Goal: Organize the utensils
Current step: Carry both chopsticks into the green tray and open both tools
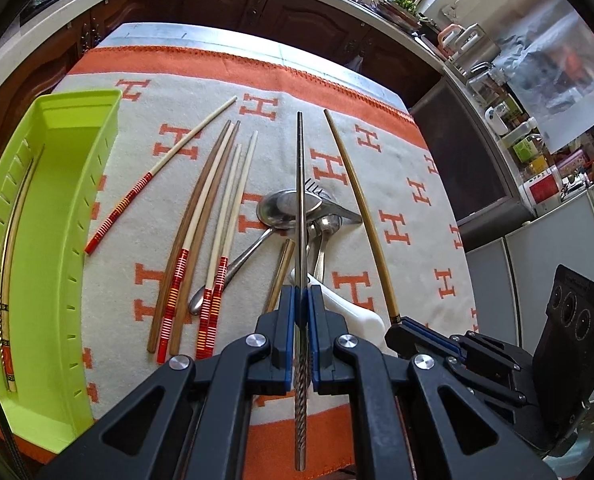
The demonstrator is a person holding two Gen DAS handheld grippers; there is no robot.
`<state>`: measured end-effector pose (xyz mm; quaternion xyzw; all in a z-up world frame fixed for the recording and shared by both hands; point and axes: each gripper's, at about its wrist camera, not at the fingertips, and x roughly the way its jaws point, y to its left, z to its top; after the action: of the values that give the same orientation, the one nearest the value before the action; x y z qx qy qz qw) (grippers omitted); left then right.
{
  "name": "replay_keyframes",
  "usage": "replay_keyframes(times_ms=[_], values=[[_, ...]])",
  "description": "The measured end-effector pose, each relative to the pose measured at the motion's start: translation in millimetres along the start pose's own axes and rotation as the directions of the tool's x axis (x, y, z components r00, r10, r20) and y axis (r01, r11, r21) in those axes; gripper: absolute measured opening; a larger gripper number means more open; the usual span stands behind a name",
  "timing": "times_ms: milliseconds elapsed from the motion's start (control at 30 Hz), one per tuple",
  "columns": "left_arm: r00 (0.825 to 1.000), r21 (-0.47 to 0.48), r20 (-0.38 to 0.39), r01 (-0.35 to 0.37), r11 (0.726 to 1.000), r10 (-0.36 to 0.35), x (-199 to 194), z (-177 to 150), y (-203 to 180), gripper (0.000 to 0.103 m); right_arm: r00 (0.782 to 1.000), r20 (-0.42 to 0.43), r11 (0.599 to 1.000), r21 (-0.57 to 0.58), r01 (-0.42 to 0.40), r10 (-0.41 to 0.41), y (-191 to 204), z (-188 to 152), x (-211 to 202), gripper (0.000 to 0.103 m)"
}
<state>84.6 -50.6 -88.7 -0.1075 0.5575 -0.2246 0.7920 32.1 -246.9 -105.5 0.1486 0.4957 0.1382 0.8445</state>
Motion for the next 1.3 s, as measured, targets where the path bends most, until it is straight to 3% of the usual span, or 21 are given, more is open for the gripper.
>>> replay_keyframes(times_ms=[200, 400, 567, 700, 900, 1167, 1233, 1300], values=[[0.997, -0.006, 0.061, -0.044, 0.999, 0.045, -42, 7, 21, 0.004, 1.0, -0.009, 0.999, -0.039, 0.011, -0.011, 32, 22, -5, 0.006], [0.983, -0.014, 0.111, -0.148, 0.989, 0.148, -86, 17, 62, 0.004, 0.997, -0.052, 0.997, -0.042, -0.059, 0.057, 77, 45, 6, 0.006], [0.939, -0.034, 0.177, -0.293, 0.956, 0.294, -114, 23, 103, 0.004, 0.988, -0.098, 0.993, 0.008, -0.118, 0.118, 114, 66, 29, 0.006], [0.922, -0.077, 0.168, -0.34, 0.937, 0.348, -116, 26, 142, 0.004, 0.981, -0.134, 0.99, 0.036, -0.134, 0.137, 140, 73, 56, 0.006], [0.932, -0.093, 0.105, -0.339, 0.936, 0.348, -95, 27, 174, 0.004, 0.969, -0.199, 0.986, 0.099, -0.131, 0.149, 162, 72, 98, 0.006], [0.943, -0.067, 0.034, -0.327, 0.943, 0.33, -62, 21, 181, 0.004, 0.954, -0.258, 0.983, 0.137, -0.119, 0.151, 173, 68, 132, 0.007], [0.946, -0.07, 0.022, -0.323, 0.944, 0.325, -58, 19, 183, 0.007, 0.95, -0.278, 0.986, 0.121, -0.111, 0.141, 179, 68, 136, 0.009], [0.944, -0.072, 0.025, -0.326, 0.943, 0.328, -57, 17, 184, 0.021, 0.949, -0.292, 0.991, 0.093, -0.095, 0.118, 183, 67, 139, 0.01]])
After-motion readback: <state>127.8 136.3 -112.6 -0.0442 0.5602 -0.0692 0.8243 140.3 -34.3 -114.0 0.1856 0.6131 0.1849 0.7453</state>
